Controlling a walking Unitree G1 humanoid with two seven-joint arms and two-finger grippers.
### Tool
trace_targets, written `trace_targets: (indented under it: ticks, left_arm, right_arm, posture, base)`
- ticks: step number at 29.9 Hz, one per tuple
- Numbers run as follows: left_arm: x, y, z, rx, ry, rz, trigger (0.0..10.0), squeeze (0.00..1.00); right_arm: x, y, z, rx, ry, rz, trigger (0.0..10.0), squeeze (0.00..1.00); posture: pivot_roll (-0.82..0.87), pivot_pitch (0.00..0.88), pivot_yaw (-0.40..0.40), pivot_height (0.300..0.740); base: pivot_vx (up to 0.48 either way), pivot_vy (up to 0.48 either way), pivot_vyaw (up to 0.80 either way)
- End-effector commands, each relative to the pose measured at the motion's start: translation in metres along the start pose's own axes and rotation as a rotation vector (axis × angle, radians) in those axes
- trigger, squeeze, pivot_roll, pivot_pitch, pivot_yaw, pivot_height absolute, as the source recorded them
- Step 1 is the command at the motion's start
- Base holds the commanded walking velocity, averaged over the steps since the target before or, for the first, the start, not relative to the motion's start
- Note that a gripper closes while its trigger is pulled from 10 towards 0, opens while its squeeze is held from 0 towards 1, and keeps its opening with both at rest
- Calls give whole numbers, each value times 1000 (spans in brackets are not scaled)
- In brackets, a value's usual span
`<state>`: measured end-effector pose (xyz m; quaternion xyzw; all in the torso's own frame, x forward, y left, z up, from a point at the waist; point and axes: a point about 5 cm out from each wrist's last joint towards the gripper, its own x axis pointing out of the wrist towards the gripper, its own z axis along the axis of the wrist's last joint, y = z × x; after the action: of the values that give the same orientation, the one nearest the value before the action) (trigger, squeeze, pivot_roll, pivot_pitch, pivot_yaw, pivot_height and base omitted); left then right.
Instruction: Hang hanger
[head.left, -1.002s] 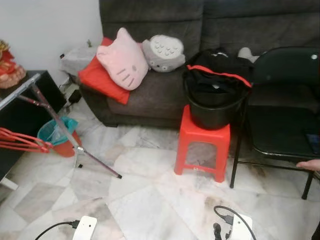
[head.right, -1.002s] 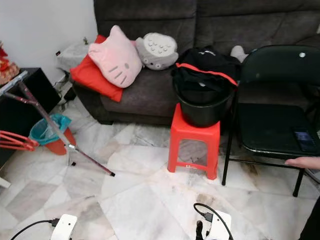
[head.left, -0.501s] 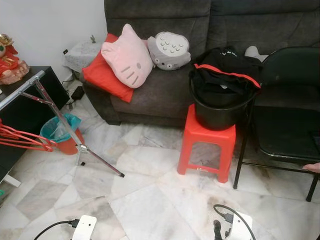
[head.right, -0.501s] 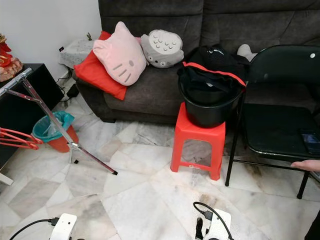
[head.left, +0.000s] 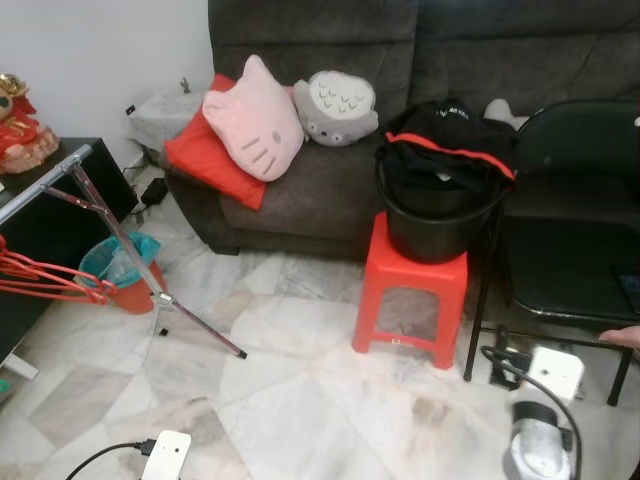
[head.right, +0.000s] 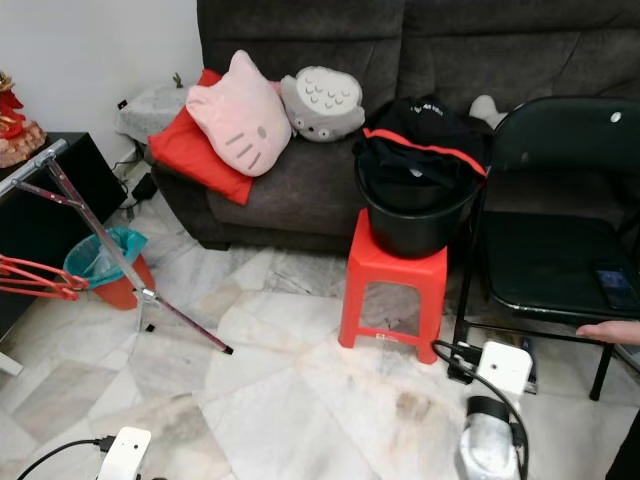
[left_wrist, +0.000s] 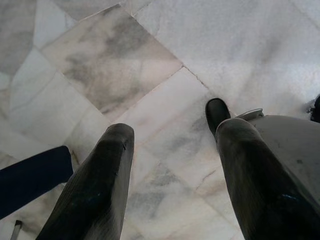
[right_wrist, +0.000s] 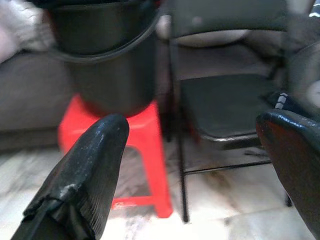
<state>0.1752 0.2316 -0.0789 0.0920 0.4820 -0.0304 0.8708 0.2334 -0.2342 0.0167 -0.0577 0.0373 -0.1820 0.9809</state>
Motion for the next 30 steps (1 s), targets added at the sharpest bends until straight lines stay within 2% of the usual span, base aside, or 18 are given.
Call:
trace_targets:
  ticks: [1,2,5,7,11,15,19,30]
  left_arm:
    - [-1,5,-4,4,11,19,10000,0]
    - [-1,4,-4,-2,11,21,10000,0]
    - [-1,4,-5,-5,11,21,10000,0]
    - [-1,3,-6,-9,11,19,10000,0]
    - [-2,3,-7,-11,12,17,10000,0]
    - [-2,2,-9,-7,16,6,10000,0]
    - [-2,2,-10,-12,19,8,10000,0]
    - [-2,1,-11,-7,24,10,10000,0]
  right_arm:
    - [5,10,16,-25,-71,68,10000,0]
    - [6,16,30,-44,-142,123,10000,0]
    - [5,21,43,-59,-197,168,10000,0]
    - [1,25,66,-109,-285,239,10000,0]
    - [-3,20,85,-102,-333,222,10000,0]
    - [-2,14,99,-64,-349,142,10000,0]
    - [0,15,107,-35,-352,116,10000,0]
    - [1,8,114,-25,-293,62,10000,0]
  posture:
    - [-38,0,86,740]
    - [-42,0,85,740]
    - [-43,0,85,740]
    - [-49,0,77,740]
    - [-57,0,75,740]
    - [-72,0,80,740]
    - [-77,0,82,740]
    - [-78,0,71,740]
  base:
    - [0,0,0]
    - [0,0,0]
    - [0,0,0]
    - [0,0,0]
    - [0,0,0]
    - [0,0,0]
    - [0,0,0]
    - [197,0,0]
